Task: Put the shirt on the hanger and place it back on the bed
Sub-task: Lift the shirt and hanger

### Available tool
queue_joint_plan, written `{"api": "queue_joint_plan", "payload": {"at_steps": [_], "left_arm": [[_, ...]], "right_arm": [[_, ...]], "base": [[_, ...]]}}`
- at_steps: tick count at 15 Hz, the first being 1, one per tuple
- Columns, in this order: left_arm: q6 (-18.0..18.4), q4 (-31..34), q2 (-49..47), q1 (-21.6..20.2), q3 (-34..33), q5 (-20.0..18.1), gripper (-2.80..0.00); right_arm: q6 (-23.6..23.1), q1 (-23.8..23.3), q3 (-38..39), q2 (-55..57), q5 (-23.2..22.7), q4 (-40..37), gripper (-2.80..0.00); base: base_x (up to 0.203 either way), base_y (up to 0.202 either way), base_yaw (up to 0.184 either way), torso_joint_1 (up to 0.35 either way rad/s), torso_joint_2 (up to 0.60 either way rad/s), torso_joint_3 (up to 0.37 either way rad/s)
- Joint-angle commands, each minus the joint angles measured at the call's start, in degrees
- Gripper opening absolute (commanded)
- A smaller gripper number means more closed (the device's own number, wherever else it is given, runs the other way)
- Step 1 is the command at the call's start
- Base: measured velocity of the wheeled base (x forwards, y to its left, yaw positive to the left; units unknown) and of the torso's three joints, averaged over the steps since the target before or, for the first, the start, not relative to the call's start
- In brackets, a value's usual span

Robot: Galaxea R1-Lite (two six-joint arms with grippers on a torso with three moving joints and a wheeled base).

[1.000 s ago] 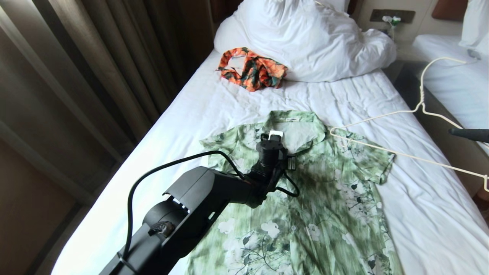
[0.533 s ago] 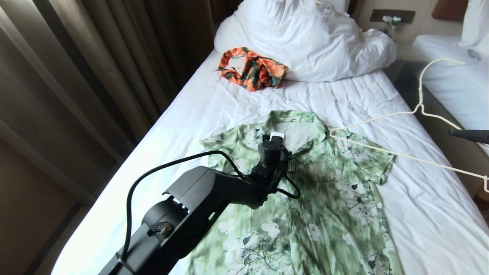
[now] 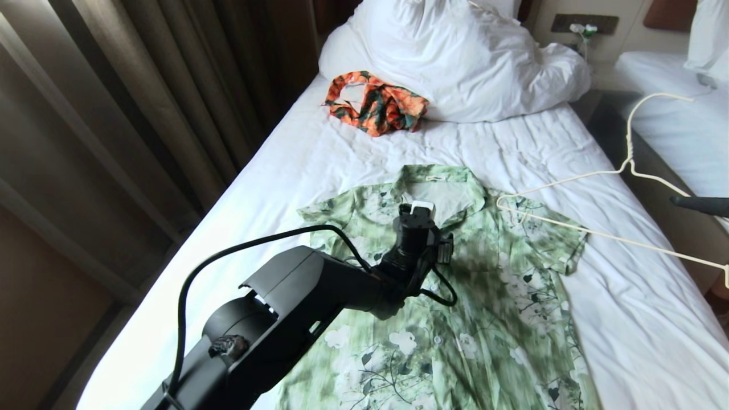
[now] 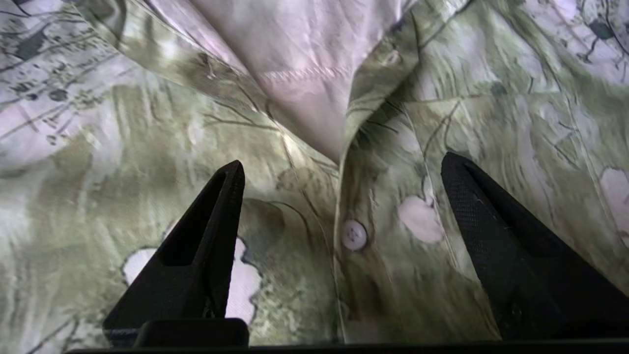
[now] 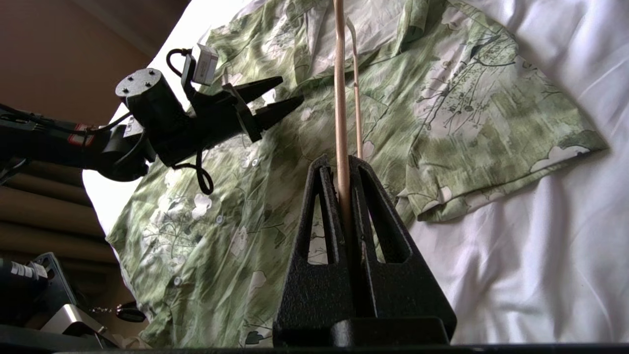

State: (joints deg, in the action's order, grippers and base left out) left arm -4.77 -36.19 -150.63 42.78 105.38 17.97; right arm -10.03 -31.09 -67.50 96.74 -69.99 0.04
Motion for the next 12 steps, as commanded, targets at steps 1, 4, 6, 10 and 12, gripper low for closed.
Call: {"api": "queue_joint_plan", "payload": {"at_steps": [1,4,6,10,12], "left_arm": [[0.04,-0.17,0.65,0.37,-1.13,-0.04,0.0],[3.48,-0.26,-3.73,-0.99,2.56,-0.29,0.0],[4.91,-0.2,-5.62,-2.24,5.34,-0.38,0.0],[6.5,-0.08,-6.83,-1.91,5.54,-0.39,-2.8],[6.7,-0.1,-7.14,-1.91,5.81,-0.65,-2.8]], "right_arm": [[-0.08,-0.03,0.16,-0.22,-0.41,0.01,-2.8],[-1.64,-0.25,0.74,-0.33,-0.41,-0.04,-2.8],[-1.66,-0.29,0.79,-0.06,-0.41,-0.04,-2.8],[-1.92,-0.37,0.68,0.02,-0.41,0.05,-2.8],[-1.92,-0.65,0.61,0.29,-0.41,0.05,-2.8]], "base": [[0.0,0.0,0.0,0.0,0.0,0.0],[0.0,0.0,0.0,0.0,0.0,0.0],[0.0,0.0,0.0,0.0,0.0,0.0],[0.0,0.0,0.0,0.0,0.0,0.0],[0.0,0.0,0.0,0.0,0.0,0.0]]}}
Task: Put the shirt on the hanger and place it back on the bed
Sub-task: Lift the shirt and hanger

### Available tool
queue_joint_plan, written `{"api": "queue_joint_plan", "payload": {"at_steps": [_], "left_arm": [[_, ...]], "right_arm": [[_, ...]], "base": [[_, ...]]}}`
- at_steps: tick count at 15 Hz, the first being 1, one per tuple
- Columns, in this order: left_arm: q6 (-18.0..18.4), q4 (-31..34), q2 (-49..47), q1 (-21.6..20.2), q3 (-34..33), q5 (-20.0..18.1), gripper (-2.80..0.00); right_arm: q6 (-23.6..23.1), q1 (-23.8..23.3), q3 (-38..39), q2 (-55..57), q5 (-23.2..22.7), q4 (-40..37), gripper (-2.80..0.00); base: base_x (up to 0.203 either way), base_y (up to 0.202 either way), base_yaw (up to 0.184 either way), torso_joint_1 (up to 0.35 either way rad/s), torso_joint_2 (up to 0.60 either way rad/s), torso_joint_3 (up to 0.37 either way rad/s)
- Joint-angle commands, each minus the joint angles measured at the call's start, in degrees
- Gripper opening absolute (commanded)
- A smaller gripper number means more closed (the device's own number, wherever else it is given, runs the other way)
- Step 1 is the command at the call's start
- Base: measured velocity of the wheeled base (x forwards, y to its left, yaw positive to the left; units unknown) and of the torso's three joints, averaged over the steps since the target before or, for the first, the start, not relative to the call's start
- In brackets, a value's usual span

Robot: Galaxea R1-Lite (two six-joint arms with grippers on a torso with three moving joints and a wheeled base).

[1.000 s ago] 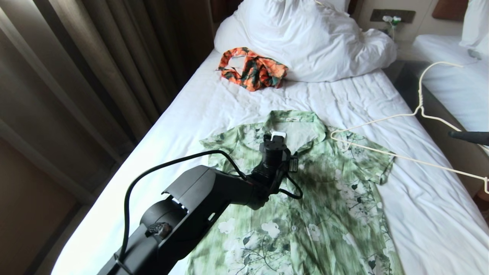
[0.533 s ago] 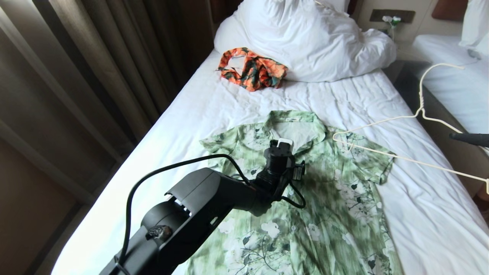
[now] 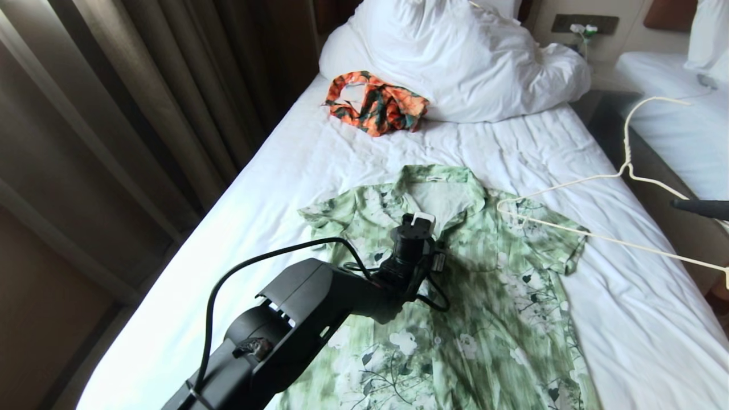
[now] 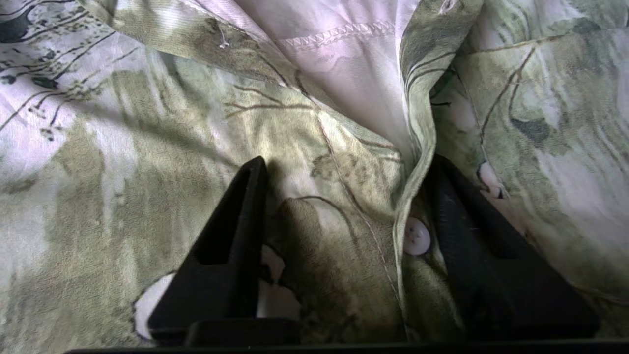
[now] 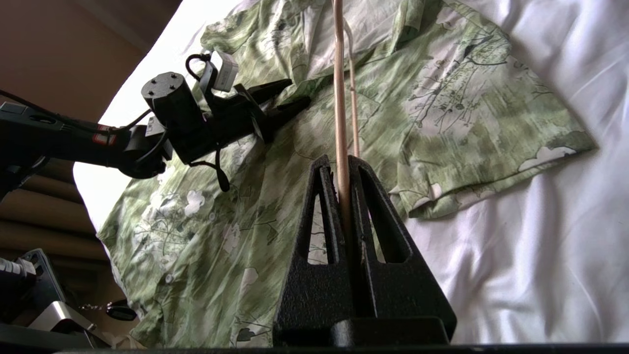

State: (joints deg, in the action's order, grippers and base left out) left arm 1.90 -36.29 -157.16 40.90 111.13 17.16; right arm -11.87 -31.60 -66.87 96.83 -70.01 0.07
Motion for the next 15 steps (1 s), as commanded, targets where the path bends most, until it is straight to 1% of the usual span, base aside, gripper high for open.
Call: {"api": "queue_joint_plan", "payload": {"at_steps": [1,4,5,6,8,12,15], "left_arm": [[0.03,-0.01,-0.69,-0.03,0.05,0.15,-2.8],[-0.1,-0.1,-0.14,-0.03,-0.5,0.3,-2.8],[-0.13,-0.1,0.78,0.02,-2.06,0.38,-2.8],[-0.23,-0.05,2.26,0.19,-5.03,0.34,-2.8],[-0.93,-0.12,6.68,1.27,-13.55,0.19,-2.8],[-4.56,-0.18,15.31,5.17,-29.81,1.51,-2.8],[-8.08,-1.45,21.46,8.79,-41.37,2.48,-2.8]], "right_arm": [[-0.08,-0.14,-0.02,0.2,-0.39,0.01,-2.8],[-0.08,-0.13,-0.02,0.42,-0.48,0.01,-2.8],[-0.08,-0.13,-0.17,0.4,-0.48,0.01,-2.8],[-0.08,-0.13,-0.2,0.38,-0.48,0.01,-2.8],[-0.08,-0.22,-0.2,0.11,-0.48,0.01,-2.8],[0.01,-0.22,-0.06,-1.1,-0.65,-0.07,-2.8],[0.01,-0.22,0.12,-1.82,-0.65,-0.07,-2.8]], "base": [[0.0,0.0,0.0,0.0,0.0,0.0],[0.0,0.0,0.0,0.0,0.0,0.0],[0.0,0.0,0.0,0.0,0.0,0.0],[0.0,0.0,0.0,0.0,0.0,0.0],[0.0,0.0,0.0,0.0,0.0,0.0],[0.0,0.0,0.0,0.0,0.0,0.0],[0.0,0.0,0.0,0.0,0.0,0.0]]}}
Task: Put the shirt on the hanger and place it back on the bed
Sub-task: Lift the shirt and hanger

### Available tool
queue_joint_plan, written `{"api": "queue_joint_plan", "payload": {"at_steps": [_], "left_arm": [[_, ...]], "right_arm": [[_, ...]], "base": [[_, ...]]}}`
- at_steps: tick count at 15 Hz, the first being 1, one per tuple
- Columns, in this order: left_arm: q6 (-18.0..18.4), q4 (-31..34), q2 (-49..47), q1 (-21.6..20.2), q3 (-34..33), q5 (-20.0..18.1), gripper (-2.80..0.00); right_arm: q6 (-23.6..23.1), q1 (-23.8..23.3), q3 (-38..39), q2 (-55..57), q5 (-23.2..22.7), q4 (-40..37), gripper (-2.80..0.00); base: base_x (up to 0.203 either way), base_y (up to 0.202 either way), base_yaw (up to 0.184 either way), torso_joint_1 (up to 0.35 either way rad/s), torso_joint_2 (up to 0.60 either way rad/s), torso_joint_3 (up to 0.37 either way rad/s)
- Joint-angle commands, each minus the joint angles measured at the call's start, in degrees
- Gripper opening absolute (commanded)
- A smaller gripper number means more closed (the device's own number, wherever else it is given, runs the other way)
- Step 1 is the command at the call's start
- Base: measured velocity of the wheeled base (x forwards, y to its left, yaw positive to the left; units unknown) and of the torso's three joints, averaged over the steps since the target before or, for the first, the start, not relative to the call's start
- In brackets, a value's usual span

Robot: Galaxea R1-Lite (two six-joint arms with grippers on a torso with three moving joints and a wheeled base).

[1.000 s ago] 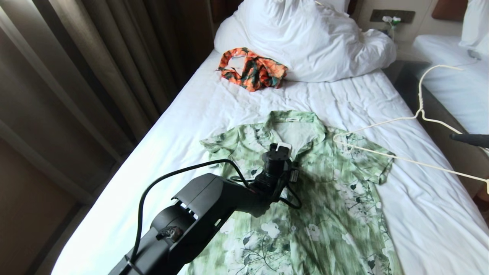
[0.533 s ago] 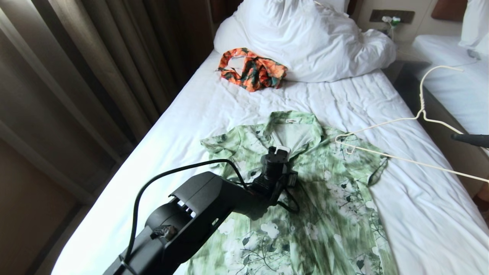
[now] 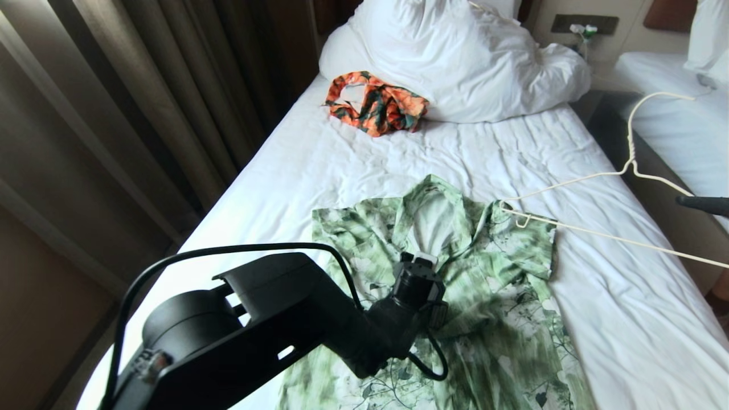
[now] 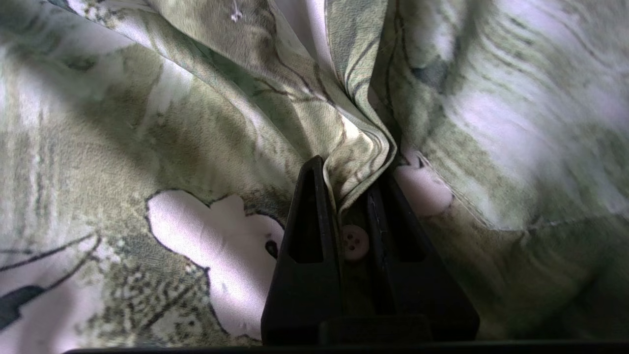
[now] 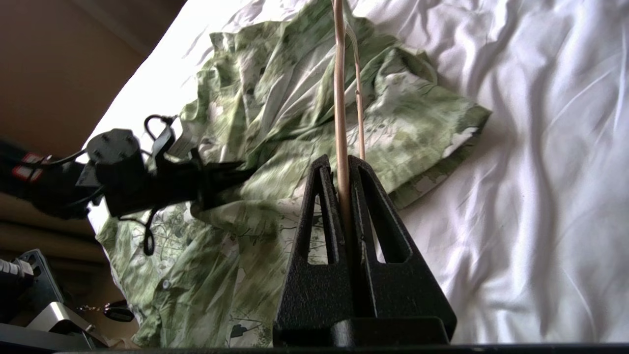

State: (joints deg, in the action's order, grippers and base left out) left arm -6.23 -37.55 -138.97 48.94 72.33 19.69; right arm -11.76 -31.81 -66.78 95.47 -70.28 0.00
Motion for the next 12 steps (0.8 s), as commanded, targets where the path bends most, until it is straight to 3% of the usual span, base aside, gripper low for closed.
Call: {"api": "queue_joint_plan", "payload": {"at_steps": [1,4,7,8,12], "left_arm": [[-0.82,-1.12,4.97,2.31,-6.34,0.47,-2.8],[-2.03,-6.24,7.7,7.12,-14.74,3.71,-2.8],[-1.9,-7.27,7.52,7.71,-14.89,5.05,-2.8],[-1.86,-7.27,7.4,7.58,-14.41,5.09,0.0],[-1.27,-7.01,9.93,7.8,-14.42,5.17,0.0]], "right_arm": [[-0.02,0.06,0.07,-0.89,-0.39,0.0,-2.8],[0.07,-0.07,0.42,-1.69,-0.52,-0.09,-2.8],[0.07,-0.19,0.56,-1.96,-0.53,-0.09,-2.8],[0.07,-0.46,0.59,-1.88,-0.47,-0.09,-2.8],[0.07,-0.45,0.51,-2.04,-0.47,-0.09,-2.8]], "base": [[0.0,0.0,0.0,0.0,0.0,0.0],[0.0,0.0,0.0,0.0,0.0,0.0],[0.0,0.0,0.0,0.0,0.0,0.0],[0.0,0.0,0.0,0.0,0.0,0.0],[0.0,0.0,0.0,0.0,0.0,0.0]]}}
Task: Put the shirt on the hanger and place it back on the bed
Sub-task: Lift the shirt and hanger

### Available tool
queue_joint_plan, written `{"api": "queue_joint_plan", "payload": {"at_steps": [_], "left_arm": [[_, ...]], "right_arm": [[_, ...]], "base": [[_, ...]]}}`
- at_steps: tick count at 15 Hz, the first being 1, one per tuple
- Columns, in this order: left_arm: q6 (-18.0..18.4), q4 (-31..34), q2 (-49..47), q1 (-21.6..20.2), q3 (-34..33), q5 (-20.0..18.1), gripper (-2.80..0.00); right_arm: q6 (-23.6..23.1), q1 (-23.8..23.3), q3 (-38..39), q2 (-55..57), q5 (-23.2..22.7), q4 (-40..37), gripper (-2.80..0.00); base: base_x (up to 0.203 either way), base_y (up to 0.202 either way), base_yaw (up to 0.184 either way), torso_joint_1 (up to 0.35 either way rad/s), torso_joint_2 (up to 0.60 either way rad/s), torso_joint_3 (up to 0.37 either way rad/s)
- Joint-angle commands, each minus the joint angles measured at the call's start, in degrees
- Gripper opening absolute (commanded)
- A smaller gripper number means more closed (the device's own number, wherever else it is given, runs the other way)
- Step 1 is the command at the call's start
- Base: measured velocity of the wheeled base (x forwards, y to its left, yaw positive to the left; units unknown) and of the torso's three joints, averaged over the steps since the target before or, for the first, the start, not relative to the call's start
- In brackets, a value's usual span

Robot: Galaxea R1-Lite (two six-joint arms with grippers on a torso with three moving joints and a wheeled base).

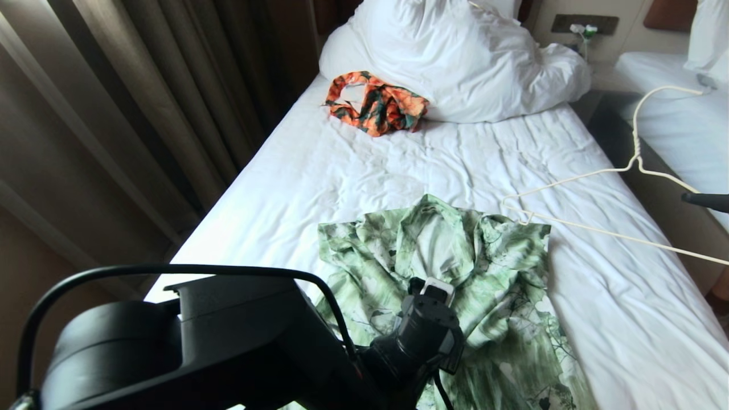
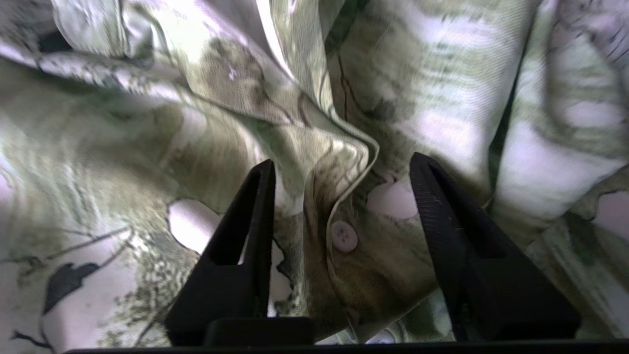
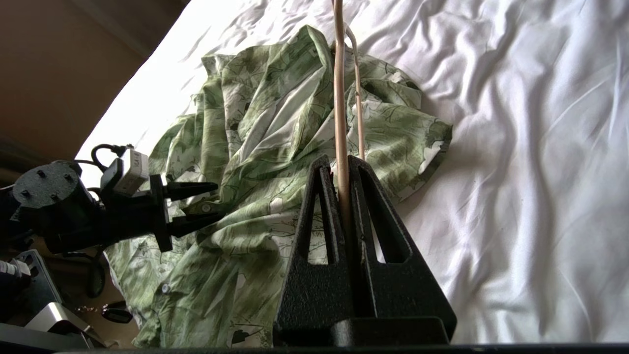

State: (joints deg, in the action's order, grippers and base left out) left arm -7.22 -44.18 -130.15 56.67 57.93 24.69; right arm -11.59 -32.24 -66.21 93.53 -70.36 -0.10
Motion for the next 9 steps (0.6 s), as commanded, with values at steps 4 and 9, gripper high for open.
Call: {"api": "queue_joint_plan", "payload": {"at_steps": [4,9], "left_arm": [[2.55,1.93,4.53,-0.07,6.73,0.43,0.0],[1.69,4.27,2.71,-4.06,10.98,-1.16,-2.8]], "right_arm": [[0.08,0.08,-0.16,-0.8,-0.39,0.01,-2.8],[0.17,0.34,-0.41,-0.89,-0.3,0.01,-2.8]], "base": [[0.0,0.0,0.0,0.0,0.0,0.0],[0.0,0.0,0.0,0.0,0.0,0.0]]}}
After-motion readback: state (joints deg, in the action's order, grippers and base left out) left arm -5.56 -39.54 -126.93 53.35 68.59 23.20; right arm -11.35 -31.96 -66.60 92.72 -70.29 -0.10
